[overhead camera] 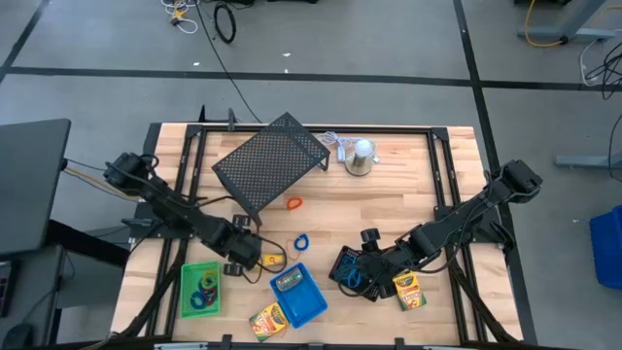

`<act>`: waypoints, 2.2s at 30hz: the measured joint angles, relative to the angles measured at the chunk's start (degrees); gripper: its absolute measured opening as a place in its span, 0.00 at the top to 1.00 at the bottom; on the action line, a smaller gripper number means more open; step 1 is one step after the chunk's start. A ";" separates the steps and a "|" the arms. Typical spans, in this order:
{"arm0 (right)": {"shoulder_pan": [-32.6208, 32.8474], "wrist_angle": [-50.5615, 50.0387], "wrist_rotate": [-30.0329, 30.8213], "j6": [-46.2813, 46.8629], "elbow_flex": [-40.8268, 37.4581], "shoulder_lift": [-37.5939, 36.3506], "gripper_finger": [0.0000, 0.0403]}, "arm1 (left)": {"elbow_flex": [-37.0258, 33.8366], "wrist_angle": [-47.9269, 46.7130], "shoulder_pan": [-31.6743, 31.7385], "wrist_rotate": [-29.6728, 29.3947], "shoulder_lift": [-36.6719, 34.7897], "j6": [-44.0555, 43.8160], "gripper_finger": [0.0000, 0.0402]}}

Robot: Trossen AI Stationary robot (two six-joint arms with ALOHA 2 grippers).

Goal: Pick & Place Office Desk Supplies
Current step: Put the orange rubber band into the black bin

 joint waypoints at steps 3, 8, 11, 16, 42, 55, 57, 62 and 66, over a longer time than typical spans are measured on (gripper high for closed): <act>0.02 0.00 0.00 0.11 0.00 0.00 0.41 | 0.35 -0.20 0.00 0.05 0.43 -0.04 0.63; 0.00 0.04 0.00 0.03 0.00 0.00 0.41 | 0.35 0.53 0.00 1.99 0.54 -0.43 0.88; 0.00 0.07 0.00 0.01 0.00 0.00 0.41 | 0.33 0.62 -0.07 2.16 0.60 -0.38 0.98; 0.00 0.07 0.00 -0.02 0.00 0.01 0.41 | 1.06 -0.47 -1.67 1.69 0.31 -1.71 0.99; -2.88 24.66 5.66 -14.29 -0.30 0.02 0.41 | 21.24 -14.08 -10.87 -19.32 -2.63 -0.40 1.00; -12.24 50.85 -8.97 -25.15 -9.06 0.08 0.41 | 24.11 4.27 -4.94 -13.96 -2.68 21.20 1.00; -13.58 52.61 -12.12 -25.19 -9.49 0.75 0.41 | 24.11 8.44 -3.61 -10.62 -2.68 24.56 1.00; -15.20 54.76 -16.78 -26.42 -9.62 3.37 0.41 | 24.13 15.05 -0.74 -4.21 -2.68 30.29 1.00; -15.49 56.71 -17.12 -27.23 -9.62 4.79 0.41 | 24.13 16.88 1.40 1.08 -2.48 31.86 1.00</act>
